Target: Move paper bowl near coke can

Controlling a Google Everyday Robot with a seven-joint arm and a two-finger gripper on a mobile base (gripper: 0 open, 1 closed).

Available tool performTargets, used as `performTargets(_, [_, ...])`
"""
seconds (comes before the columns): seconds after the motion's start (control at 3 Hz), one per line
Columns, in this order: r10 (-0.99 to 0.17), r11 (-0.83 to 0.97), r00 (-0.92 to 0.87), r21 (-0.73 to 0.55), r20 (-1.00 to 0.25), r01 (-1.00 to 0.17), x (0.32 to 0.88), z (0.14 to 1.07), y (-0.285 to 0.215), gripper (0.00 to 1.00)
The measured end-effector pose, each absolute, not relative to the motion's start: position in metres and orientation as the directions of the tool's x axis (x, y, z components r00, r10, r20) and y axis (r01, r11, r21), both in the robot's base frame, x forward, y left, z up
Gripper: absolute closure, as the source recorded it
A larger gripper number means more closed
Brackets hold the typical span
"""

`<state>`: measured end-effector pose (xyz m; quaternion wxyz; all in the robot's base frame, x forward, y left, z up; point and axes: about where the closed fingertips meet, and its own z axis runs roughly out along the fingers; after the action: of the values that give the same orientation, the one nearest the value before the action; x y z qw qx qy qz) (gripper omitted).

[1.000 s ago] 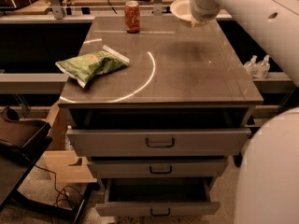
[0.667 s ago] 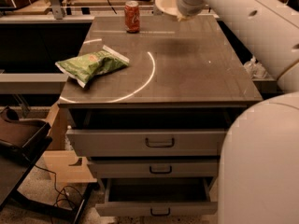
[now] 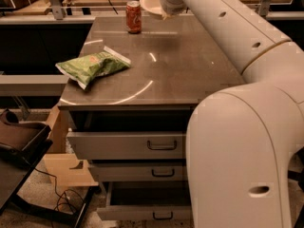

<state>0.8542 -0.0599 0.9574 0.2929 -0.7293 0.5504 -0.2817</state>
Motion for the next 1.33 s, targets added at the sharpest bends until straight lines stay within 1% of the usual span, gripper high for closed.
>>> performTargets(0.33, [-0.968,-0.223,0.235,-0.737,0.089,-0.638,0.854,0.957,-0.060,1.00])
performTargets(1.0, [-0.976,-0.216,0.185,-0.643,0.117,-0.734,0.886,0.883,-0.091,1.00])
performTargets(1.33, [-0.974,-0.222,0.196,-0.621,0.111,-0.752,0.898,0.859,-0.093,1.00])
